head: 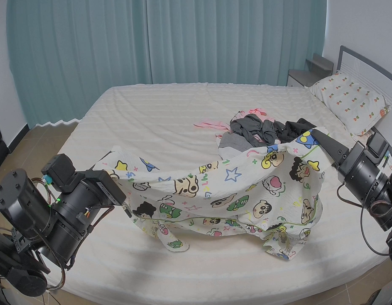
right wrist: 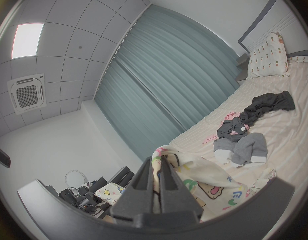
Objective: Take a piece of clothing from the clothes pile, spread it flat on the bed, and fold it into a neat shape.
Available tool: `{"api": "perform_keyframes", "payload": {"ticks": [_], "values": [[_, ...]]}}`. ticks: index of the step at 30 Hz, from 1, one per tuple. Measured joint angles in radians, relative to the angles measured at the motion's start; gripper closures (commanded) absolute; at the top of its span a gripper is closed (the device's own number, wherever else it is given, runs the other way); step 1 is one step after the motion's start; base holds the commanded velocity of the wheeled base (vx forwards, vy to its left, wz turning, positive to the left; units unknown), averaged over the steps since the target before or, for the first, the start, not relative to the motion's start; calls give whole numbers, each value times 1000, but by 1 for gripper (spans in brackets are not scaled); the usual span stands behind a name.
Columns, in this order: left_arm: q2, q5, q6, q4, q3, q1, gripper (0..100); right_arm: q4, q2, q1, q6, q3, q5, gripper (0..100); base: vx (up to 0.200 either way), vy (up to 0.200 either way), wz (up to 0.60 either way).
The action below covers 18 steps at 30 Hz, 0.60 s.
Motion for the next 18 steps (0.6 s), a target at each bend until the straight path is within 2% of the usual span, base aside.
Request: {"api": "perform_keyframes", "payload": {"ticks": [15,18], "values": [[1,2,0,-1,1,7,100,0,0,2,0,1,0,100,0,200,0],[1,2,0,-1,1,12,100,0,0,2,0,1,0,100,0,0,0]]}}
